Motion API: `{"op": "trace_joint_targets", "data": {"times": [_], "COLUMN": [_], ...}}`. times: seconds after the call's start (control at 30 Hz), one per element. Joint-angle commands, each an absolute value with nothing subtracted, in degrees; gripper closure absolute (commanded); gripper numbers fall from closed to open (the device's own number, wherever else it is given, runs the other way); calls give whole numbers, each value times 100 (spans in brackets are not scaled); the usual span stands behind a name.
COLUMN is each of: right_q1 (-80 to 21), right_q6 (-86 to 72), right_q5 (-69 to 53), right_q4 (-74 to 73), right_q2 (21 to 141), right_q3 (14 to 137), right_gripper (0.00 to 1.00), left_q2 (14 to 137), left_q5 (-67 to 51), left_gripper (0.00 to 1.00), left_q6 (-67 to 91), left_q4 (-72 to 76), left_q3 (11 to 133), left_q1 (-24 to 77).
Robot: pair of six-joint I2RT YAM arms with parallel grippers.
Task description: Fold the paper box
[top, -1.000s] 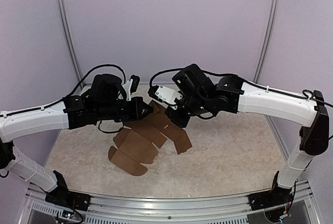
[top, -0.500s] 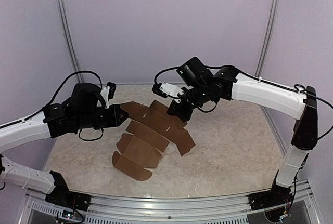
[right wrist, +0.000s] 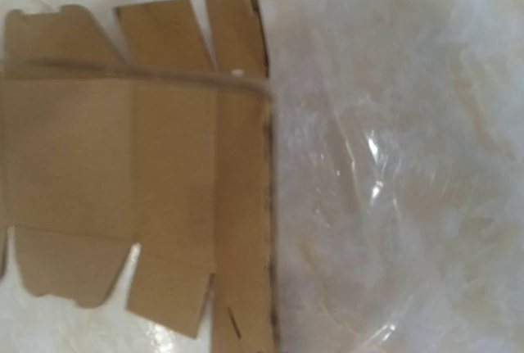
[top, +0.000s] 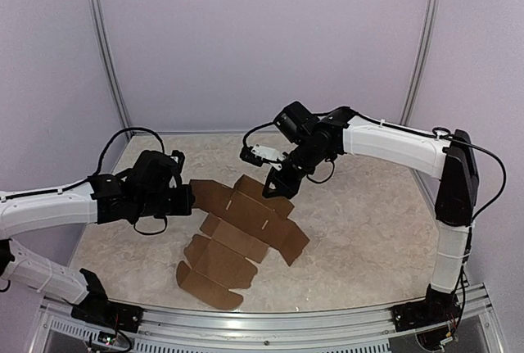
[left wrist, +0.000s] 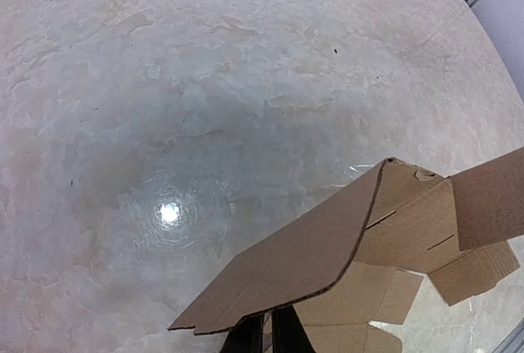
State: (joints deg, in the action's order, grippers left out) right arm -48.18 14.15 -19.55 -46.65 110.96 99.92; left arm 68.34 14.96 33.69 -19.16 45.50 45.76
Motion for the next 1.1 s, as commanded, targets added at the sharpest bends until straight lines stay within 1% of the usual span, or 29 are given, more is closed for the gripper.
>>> {"op": "trace_joint_targets", "data": {"times": [0.0,0.33,0.63,0.77,1.07], "right_q1": [-4742,-4685,-4691,-4686,-4689], "right_q6": [1395,1202,1071,1047,983], "right_q5": [-2081,-1940,-1691,-1616,-1538], "right_q4": [-4875,-4796,-4621,-4540,-4421], "right_q2": [11346,11712,11782,11760,11738], "right_q3": [10169,10185,10066,10022,9904], "right_gripper": [100,100,100,100,100], "left_q2": [7211,8137,8484,8557,8622], "left_q5": [1671,1490,1358,1110,978], "left_gripper": [94,95,96,97,99], "left_q6": [3239,3156,3194,3191,3190], "left_q4": [-1701,-1349,-1534,-1605,-1752], "left_q3": [4365,4335,4499,4618,4777], "left_q1": [4566,4601,4754,4869,5048]}}
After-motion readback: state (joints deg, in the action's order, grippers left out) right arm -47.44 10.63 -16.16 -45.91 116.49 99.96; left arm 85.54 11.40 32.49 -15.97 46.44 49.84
